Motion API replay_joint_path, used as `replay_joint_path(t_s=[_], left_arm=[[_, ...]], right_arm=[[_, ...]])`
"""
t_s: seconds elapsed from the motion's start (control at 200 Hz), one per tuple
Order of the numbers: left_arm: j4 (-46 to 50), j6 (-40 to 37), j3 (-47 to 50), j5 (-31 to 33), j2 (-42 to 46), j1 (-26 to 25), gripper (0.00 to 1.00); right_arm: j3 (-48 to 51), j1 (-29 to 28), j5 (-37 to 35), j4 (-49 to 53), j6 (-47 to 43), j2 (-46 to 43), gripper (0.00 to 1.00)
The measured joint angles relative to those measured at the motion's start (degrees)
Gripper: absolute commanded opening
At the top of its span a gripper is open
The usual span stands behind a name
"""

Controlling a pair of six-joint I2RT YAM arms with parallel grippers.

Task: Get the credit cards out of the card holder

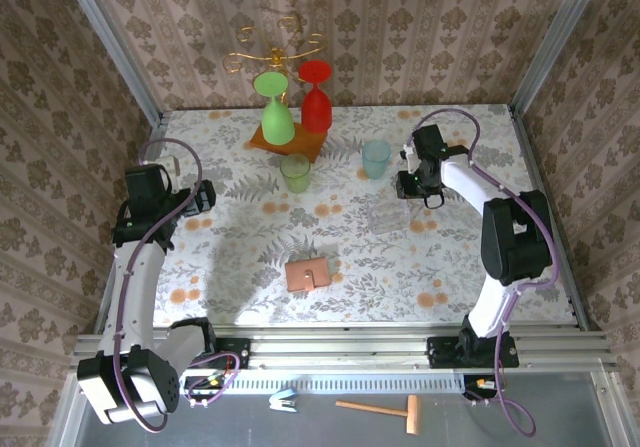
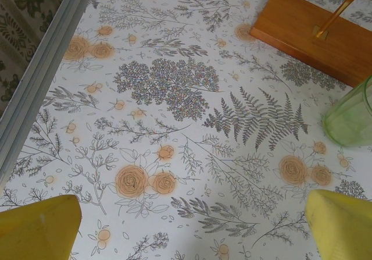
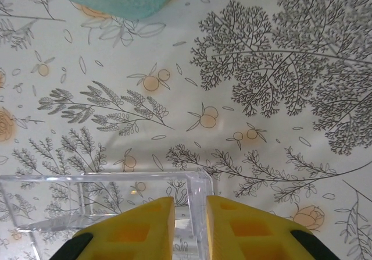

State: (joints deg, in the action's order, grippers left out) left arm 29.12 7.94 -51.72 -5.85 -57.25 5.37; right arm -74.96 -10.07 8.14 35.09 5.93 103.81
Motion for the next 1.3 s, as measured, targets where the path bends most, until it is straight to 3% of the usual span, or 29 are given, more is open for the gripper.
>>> replay_joint_path(t_s=[1.035,1.3], left_arm=[[0.0,0.0,0.0,-0.2,0.0,0.7,1.0],[0.0,0.0,0.0,-0.4,0.0,0.7,1.0]], right_arm=[[0.0,-0.7,0.0,-0.1,0.5,0.7,0.1],[0.1,-2.3,-1.6,-0.5,5.2,0.5,0.05]])
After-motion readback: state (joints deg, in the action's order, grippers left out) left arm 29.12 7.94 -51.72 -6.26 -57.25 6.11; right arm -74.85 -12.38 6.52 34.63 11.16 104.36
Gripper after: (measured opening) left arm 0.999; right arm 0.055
